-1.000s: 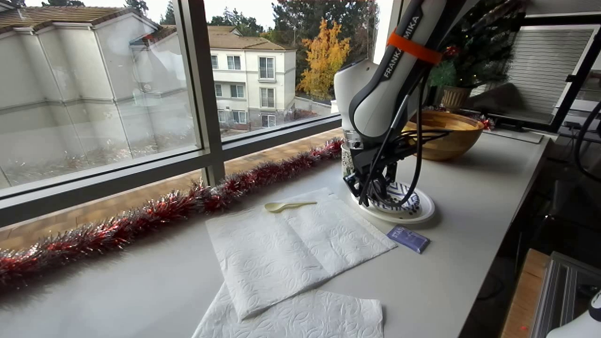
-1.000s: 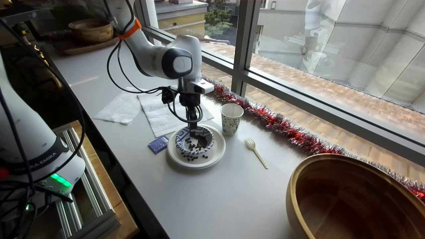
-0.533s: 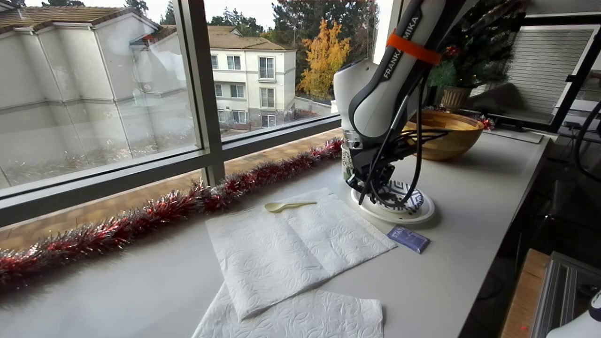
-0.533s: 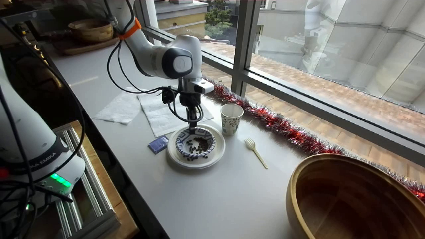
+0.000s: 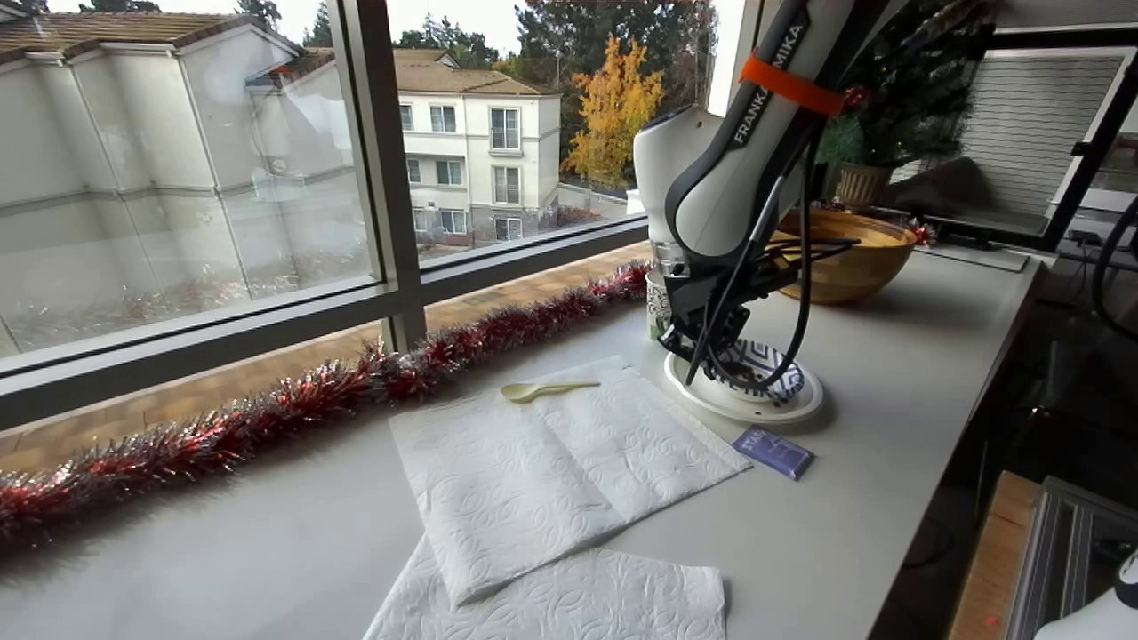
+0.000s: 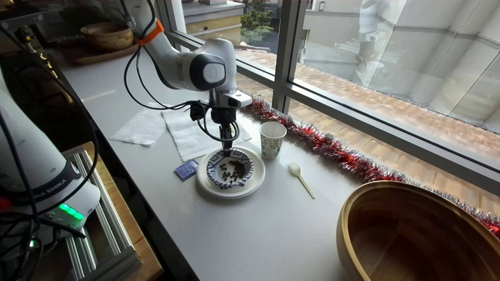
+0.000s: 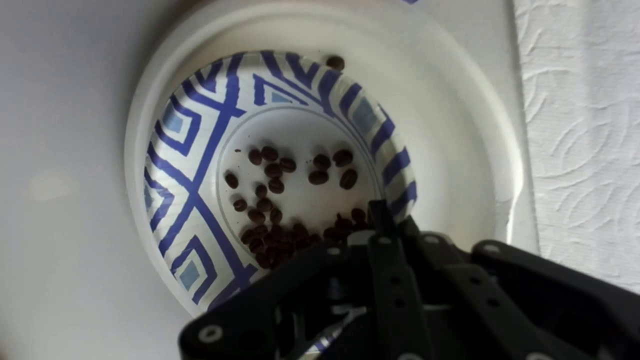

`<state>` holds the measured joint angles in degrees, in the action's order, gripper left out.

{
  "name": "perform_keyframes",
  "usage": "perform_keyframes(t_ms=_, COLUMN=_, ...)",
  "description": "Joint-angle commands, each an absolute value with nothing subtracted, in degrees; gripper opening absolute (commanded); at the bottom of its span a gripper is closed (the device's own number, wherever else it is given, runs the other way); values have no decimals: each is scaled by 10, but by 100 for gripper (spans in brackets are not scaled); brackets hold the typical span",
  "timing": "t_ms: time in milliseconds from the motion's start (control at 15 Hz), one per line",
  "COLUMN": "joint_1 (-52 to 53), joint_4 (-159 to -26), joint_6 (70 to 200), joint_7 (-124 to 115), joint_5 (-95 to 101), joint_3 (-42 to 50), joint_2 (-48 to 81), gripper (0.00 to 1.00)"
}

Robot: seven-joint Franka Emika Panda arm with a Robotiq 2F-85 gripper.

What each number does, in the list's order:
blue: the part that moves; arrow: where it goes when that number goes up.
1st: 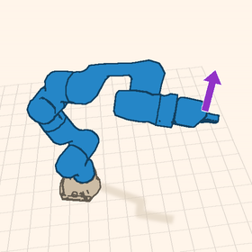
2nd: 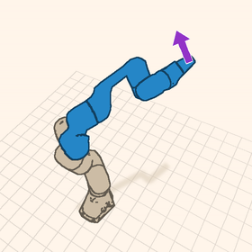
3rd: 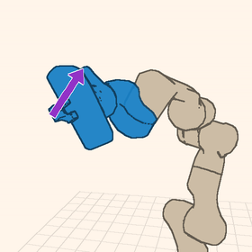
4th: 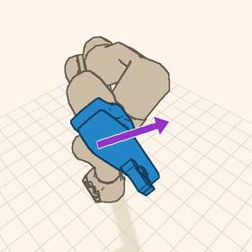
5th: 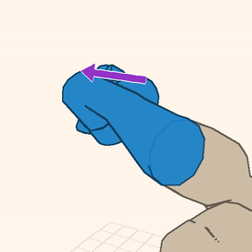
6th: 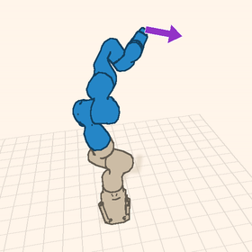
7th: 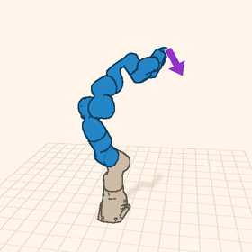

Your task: Pour the contents in the smaller bowl on to the plate

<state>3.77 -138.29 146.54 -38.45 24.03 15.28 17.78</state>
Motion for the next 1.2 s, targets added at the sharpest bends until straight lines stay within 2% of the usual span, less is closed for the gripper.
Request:
perform_keyframes(t_ms=0, joint_1=50, joint_4=-1424, joint_6=1452, joint_7=-411, joint_5=279, joint_3=166, joint_2=118, gripper=1)
perform_keyframes(t_ms=333, joint_1=30, joint_4=-1453, joint_6=1431, joint_7=-402, joint_5=281, joint_3=147, joint_2=60, gripper=1)
perform_keyframes(t_ms=667, joint_1=-15, joint_4=-1487, joint_6=1482, joint_7=-317, joint_5=228, joint_3=129, joint_2=14, gripper=1)
perform_keyframes(t_ms=1133, joint_1=-56, joint_4=-1537, joint_6=1554, joint_7=-44, joint_5=-37, joint_3=107, joint_2=-45, gripper=1)
